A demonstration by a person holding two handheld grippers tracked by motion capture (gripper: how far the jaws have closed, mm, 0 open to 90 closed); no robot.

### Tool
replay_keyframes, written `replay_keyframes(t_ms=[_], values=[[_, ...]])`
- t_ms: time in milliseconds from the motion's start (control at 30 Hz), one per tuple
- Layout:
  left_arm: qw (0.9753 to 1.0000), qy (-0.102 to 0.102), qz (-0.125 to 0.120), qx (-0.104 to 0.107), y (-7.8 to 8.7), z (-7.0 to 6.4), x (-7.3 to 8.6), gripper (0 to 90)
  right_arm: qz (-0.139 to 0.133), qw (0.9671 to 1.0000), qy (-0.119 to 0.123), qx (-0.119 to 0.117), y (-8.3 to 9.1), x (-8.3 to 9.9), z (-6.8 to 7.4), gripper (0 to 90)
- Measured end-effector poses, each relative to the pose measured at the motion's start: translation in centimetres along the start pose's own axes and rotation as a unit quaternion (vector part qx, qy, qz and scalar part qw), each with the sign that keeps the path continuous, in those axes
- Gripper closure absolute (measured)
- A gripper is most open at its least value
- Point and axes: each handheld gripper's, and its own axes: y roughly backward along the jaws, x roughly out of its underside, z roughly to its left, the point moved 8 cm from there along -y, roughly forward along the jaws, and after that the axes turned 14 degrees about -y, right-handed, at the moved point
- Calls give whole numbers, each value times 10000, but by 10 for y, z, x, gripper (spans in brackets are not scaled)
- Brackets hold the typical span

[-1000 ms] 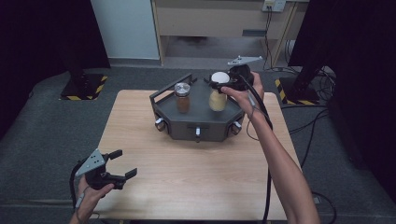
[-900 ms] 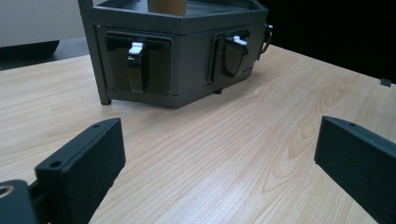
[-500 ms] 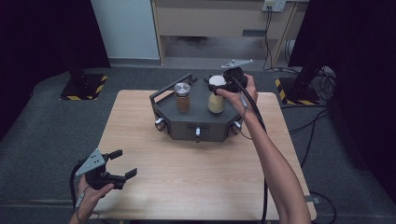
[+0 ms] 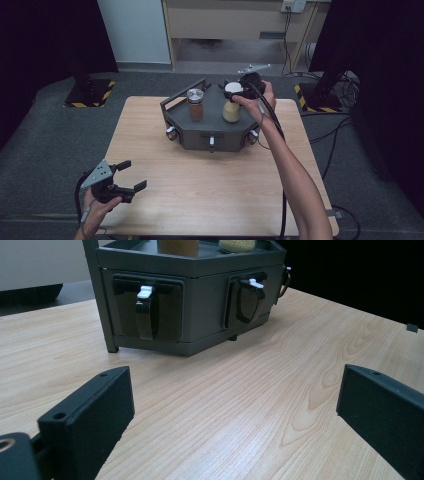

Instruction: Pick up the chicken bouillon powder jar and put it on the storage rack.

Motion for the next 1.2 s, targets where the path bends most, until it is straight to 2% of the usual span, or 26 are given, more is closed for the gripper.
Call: replay_keyframes(t_ms=[67, 133, 167, 200, 233, 300, 367, 533, 600, 867, 1067, 1200], values=[[10000, -2, -2, 3, 0, 0, 0, 9, 14, 10000, 14, 12, 1, 0, 0, 330], [10000, -8, -4, 19, 0, 0, 0, 8, -114, 9997, 108, 165, 2, 3, 2, 211], [10000, -2, -20, 26, 0, 0, 0, 9, -186, 9997, 41, 180, 2, 6, 3, 180], [10000, 3, -27, 24, 0, 0, 0, 9, -216, 9997, -103, 102, 3, 7, 2, 153], [10000, 5, -20, 24, 0, 0, 0, 9, -277, 9995, -149, 74, 5, 8, 2, 111], [10000, 12, -21, 32, 0, 0, 0, 9, -419, 9991, -75, 46, 12, 8, 3, 86], [10000, 2, -29, 36, 0, 0, 0, 9, -575, 9983, -112, 9, 19, 7, 3, 38], [10000, -8, -23, 47, -1, -1, -1, 9, -882, 9960, -71, -129, 39, 1, -2, 26], [10000, -11, -26, 45, 0, -1, -1, 9, -993, 9946, -156, -276, 48, -1, -5, 25], [10000, -16, -5, 42, -1, -1, -1, 9, -1249, 9904, -97, -590, 81, 1, -7, 37], [10000, 7, -2, 21, -1, -1, 0, 9, -1529, 9848, -33, -821, 108, 20, -8, 41], [10000, 6, 11, 12, -1, -1, 0, 10, -1645, 9812, -85, -1008, 122, 36, -11, 46]])
